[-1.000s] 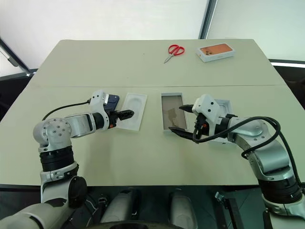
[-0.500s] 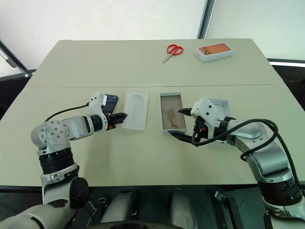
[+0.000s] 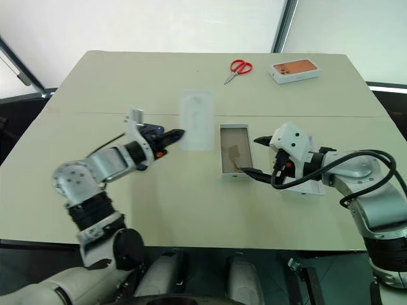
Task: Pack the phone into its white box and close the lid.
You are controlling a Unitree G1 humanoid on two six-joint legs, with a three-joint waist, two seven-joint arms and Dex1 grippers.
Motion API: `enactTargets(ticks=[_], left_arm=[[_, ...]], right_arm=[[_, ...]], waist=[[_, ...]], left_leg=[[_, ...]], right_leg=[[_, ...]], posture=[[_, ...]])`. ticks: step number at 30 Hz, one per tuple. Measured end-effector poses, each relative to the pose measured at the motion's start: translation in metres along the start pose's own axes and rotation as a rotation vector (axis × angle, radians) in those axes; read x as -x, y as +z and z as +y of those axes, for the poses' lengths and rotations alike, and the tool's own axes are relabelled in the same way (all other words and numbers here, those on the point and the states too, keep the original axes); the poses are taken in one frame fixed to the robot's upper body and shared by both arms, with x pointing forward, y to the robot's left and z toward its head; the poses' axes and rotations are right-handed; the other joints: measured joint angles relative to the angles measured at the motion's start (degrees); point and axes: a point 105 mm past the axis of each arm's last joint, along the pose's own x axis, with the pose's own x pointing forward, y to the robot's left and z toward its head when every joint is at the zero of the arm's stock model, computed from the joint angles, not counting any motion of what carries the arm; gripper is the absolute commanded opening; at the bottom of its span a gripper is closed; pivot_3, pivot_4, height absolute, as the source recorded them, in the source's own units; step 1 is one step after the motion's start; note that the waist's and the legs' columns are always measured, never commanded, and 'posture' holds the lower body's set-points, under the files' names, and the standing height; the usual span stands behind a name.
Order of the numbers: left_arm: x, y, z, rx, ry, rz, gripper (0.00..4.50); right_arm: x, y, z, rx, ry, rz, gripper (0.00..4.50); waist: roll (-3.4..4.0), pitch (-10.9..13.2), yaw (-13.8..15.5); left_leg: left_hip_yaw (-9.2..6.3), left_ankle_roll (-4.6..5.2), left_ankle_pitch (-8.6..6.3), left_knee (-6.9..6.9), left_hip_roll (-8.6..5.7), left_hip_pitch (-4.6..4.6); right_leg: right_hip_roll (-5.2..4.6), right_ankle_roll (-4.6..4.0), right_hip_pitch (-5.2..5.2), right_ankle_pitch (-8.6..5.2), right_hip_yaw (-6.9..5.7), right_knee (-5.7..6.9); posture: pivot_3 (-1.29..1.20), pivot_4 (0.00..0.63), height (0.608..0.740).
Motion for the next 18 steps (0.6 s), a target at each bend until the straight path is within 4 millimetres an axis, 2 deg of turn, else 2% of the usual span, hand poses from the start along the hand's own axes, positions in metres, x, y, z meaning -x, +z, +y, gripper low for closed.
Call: enactTargets(ticks=[4,7,9,14,18], left_arm=[[-0.006,-0.006,0.017,-0.040,0.192,0.040,0.02],[-0.012,-0.010,0.031,-0.045,0.320,0.061,0.02],[-0.015,-0.010,0.034,-0.042,0.347,0.067,0.02],[-0.024,-0.001,0.016,-0.053,0.278,0.048,0.02],[-0.027,0.000,0.009,-0.041,0.237,0.039,0.02]], right_arm=[[0.012,-0.003,-0.009,0.011,-0.036,0.027,4.50],[0.012,-0.003,-0.009,0.012,-0.033,0.027,4.50],[0.012,-0.003,-0.009,0.012,-0.033,0.027,4.50],[0.011,-0.003,-0.009,0.012,-0.033,0.028,4.50],[0.011,-0.004,-0.009,0.012,-0.039,0.031,4.50]], waist=[[0.00,0.0,-0.6],[0.01,0.0,-0.4],[0.01,0.0,-0.1],[0.01,0.0,0.0],[0.01,0.0,-0.1]], left_leg=[[0.05,0.15,-0.09,-0.07,0.04,0.12],[0.06,0.20,-0.11,-0.05,0.02,0.12],[0.05,0.12,-0.07,-0.04,0.01,0.09],[0.04,0.00,0.00,-0.03,0.00,0.04],[0.04,-0.01,0.00,-0.03,0.00,0.05]], right_leg=[[0.06,0.00,-0.02,0.00,0.04,0.07],[0.03,0.00,-0.01,0.00,0.06,0.07],[0.02,0.00,-0.01,0.00,0.05,0.05],[-0.02,0.01,-0.01,0.00,0.05,0.00],[0.00,0.01,-0.02,0.00,0.05,0.02]], posture=[[0.00,0.150,0.697],[0.00,0.150,0.697],[0.00,0.150,0.697],[0.00,0.150,0.697],[0.00,0.150,0.697]])
